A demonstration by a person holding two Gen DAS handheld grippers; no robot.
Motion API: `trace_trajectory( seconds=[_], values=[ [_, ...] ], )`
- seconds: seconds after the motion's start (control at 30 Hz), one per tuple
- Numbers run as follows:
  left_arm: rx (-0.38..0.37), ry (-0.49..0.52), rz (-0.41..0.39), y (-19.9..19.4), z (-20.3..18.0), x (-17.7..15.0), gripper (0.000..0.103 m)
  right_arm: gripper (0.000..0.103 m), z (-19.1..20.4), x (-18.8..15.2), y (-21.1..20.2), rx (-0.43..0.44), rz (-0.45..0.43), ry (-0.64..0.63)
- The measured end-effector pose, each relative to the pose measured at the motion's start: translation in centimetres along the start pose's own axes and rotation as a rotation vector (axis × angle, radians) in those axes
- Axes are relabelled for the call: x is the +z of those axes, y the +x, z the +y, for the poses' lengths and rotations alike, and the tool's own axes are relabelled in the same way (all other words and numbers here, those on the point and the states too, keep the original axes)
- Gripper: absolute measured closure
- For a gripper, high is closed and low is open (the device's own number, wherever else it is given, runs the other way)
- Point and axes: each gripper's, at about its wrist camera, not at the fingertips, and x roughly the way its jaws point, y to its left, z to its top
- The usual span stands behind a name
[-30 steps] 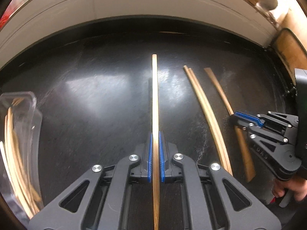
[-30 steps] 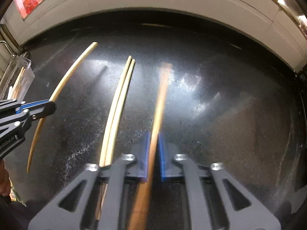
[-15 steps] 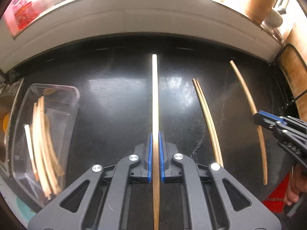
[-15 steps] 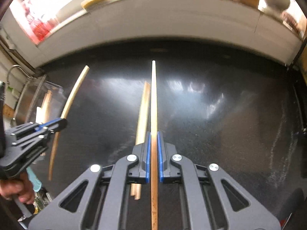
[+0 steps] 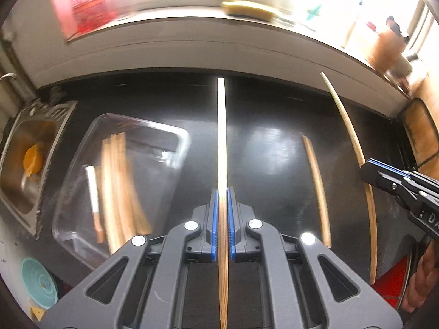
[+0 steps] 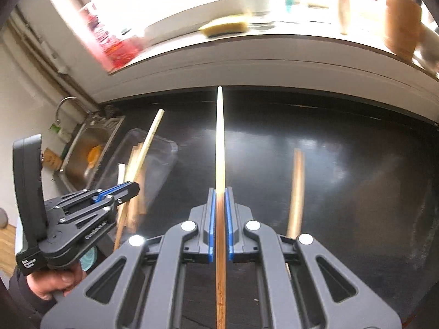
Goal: Organize utensils
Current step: 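Lift both held chopsticks and carry them over the clear container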
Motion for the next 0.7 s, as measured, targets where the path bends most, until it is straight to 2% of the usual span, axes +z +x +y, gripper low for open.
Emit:
trace_trajectory(
  seconds=[0.27,0.4,0.53,0.7],
  values=[
    [0.076,-0.085,0.001,-0.7,9.4,-0.5,0.097,0.095,9.5,1.5,4.0,0.095,0.025,-0.054],
    [0.102,-0.104,-0.002,-0.8,12.9,-0.6,0.097,0.095,13.5,1.8,7.0,0.125,0.055,-0.048],
    [0.106,-0.128,0.0,-0.4,15.8,-0.4,0.097,0.095,16.1,1.8,9.7,0.149,0.085,-0.03],
    [0.082,-0.159,0.012,0.4,17.7,-0.2,0.097,0.095,17.3,1.9,11.6,0.147,0.114,-0.011]
  ],
)
